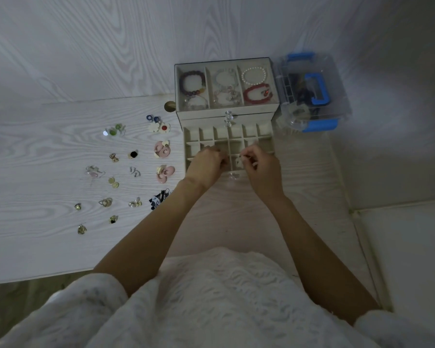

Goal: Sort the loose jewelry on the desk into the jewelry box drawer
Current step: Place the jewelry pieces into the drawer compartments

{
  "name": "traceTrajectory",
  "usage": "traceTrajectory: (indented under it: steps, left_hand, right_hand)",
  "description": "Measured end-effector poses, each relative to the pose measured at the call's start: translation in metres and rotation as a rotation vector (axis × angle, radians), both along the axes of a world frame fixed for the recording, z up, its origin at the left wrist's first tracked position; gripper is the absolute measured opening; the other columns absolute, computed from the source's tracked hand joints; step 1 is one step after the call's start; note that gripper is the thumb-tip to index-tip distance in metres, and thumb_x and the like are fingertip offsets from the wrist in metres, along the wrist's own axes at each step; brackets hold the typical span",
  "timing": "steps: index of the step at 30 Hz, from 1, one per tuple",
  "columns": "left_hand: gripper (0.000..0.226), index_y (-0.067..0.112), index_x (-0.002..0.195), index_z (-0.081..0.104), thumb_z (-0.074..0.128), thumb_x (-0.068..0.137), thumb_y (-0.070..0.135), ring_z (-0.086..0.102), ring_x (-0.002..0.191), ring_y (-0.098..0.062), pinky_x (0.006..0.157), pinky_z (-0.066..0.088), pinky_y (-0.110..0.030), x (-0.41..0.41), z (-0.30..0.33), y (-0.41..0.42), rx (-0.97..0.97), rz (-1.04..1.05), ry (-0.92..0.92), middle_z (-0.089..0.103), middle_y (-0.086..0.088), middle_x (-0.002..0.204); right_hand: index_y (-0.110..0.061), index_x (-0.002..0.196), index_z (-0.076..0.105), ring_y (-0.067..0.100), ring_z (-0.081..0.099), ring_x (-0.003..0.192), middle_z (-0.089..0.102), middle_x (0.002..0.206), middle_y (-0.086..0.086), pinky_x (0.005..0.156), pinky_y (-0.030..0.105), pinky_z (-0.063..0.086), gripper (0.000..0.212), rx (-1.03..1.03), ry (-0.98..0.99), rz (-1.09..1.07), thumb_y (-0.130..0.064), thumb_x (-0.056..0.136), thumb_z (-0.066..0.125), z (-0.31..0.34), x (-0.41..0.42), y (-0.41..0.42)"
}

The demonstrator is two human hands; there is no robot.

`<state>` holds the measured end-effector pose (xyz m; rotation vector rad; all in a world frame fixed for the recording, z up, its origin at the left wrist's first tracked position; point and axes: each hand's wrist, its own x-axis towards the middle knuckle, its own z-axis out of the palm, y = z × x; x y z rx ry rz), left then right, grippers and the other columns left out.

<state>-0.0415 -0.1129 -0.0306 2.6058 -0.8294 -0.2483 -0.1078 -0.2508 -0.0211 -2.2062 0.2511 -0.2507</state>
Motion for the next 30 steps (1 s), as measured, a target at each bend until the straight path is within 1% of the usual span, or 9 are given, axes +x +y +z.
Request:
traceTrajectory:
  steps: [3, 7, 10, 15, 18, 22, 25, 27, 30]
  left_hand:
    - [0.011, 0.009, 0.087, 0.070, 0.061, 0.080, 0.007, 0.062, 0.081, -0.033, 0.071, 0.051, -0.036, -0.002, -0.003, 0.001, -0.075, -0.053, 0.024, 0.067, -0.014, 0.089]
    - [0.025, 0.011, 0.100, 0.064, 0.060, 0.077, 0.001, 0.066, 0.081, -0.024, 0.070, 0.048, -0.025, -0.006, -0.004, 0.009, -0.255, 0.097, 0.096, 0.071, -0.007, 0.092]
    - [0.030, 0.008, 0.101, 0.063, 0.058, 0.075, -0.006, 0.065, 0.083, -0.024, 0.072, 0.050, -0.027, -0.012, -0.005, 0.022, -0.320, 0.142, 0.095, 0.069, -0.010, 0.093]
    - [0.016, 0.011, 0.092, 0.066, 0.065, 0.076, 0.007, 0.055, 0.081, -0.031, 0.067, 0.046, -0.035, -0.023, -0.008, 0.040, -0.150, 0.146, -0.105, 0.065, -0.009, 0.084]
    - [0.010, 0.016, 0.086, 0.070, 0.070, 0.076, 0.012, 0.057, 0.079, -0.030, 0.069, 0.040, -0.029, -0.027, -0.008, 0.041, -0.100, 0.087, -0.204, 0.070, -0.004, 0.087]
    - [0.019, 0.020, 0.088, 0.073, 0.072, 0.072, 0.009, 0.058, 0.077, -0.028, 0.072, 0.039, -0.026, -0.030, -0.012, 0.036, -0.085, 0.026, -0.245, 0.071, -0.001, 0.087]
    - [0.019, 0.020, 0.090, 0.073, 0.062, 0.077, 0.011, 0.058, 0.079, -0.027, 0.071, 0.050, -0.031, -0.031, -0.014, 0.034, -0.073, 0.018, -0.230, 0.071, 0.000, 0.089]
    - [0.025, 0.019, 0.091, 0.073, 0.050, 0.080, 0.016, 0.057, 0.081, -0.026, 0.072, 0.052, -0.032, -0.030, -0.016, 0.036, -0.065, 0.009, -0.212, 0.071, 0.001, 0.092]
    - [0.024, 0.019, 0.095, 0.072, 0.054, 0.080, 0.013, 0.058, 0.083, -0.027, 0.073, 0.051, -0.033, -0.031, -0.018, 0.040, -0.053, 0.020, -0.194, 0.071, -0.001, 0.095]
  right_hand:
    - [-0.008, 0.089, 0.062, 0.012, 0.060, 0.076, 0.065, 0.081, 0.000, 0.064, 0.014, 0.042, 0.006, 0.024, 0.023, 0.016, -0.006, 0.087, 0.057, -0.003, 0.005, 0.002]
    - [-0.006, 0.090, 0.063, 0.009, 0.058, 0.078, 0.065, 0.081, -0.001, 0.067, 0.011, 0.042, 0.007, 0.040, 0.025, 0.016, -0.004, 0.086, 0.057, -0.004, 0.009, 0.005]
    - [-0.006, 0.089, 0.063, 0.010, 0.058, 0.076, 0.063, 0.079, -0.001, 0.067, 0.019, 0.046, 0.007, 0.050, 0.047, 0.045, -0.006, 0.086, 0.057, -0.004, 0.014, 0.008]
    - [-0.004, 0.092, 0.065, 0.018, 0.061, 0.081, 0.069, 0.088, 0.011, 0.072, 0.029, 0.049, 0.009, -0.037, 0.146, 0.129, -0.007, 0.086, 0.058, -0.009, 0.028, 0.018]
    - [-0.003, 0.100, 0.067, 0.027, 0.063, 0.087, 0.068, 0.094, 0.015, 0.076, 0.035, 0.052, 0.018, -0.154, 0.184, 0.154, -0.003, 0.084, 0.059, -0.015, 0.039, 0.021]
    - [-0.005, 0.105, 0.067, 0.027, 0.059, 0.088, 0.063, 0.099, 0.014, 0.071, 0.029, 0.044, 0.022, -0.316, 0.161, 0.175, -0.005, 0.086, 0.054, -0.019, 0.033, 0.017]
    - [-0.006, 0.104, 0.066, 0.029, 0.055, 0.093, 0.060, 0.099, 0.012, 0.072, 0.035, 0.045, 0.021, -0.432, 0.121, 0.218, -0.010, 0.088, 0.052, -0.023, 0.024, 0.017]
    - [-0.004, 0.096, 0.068, 0.032, 0.055, 0.092, 0.061, 0.094, 0.013, 0.072, 0.039, 0.046, 0.017, -0.471, 0.096, 0.264, -0.008, 0.085, 0.055, -0.023, 0.023, 0.019]
    - [-0.001, 0.091, 0.068, 0.035, 0.055, 0.092, 0.063, 0.089, 0.016, 0.072, 0.040, 0.045, 0.014, -0.539, 0.088, 0.283, -0.003, 0.083, 0.056, -0.020, 0.029, 0.023]
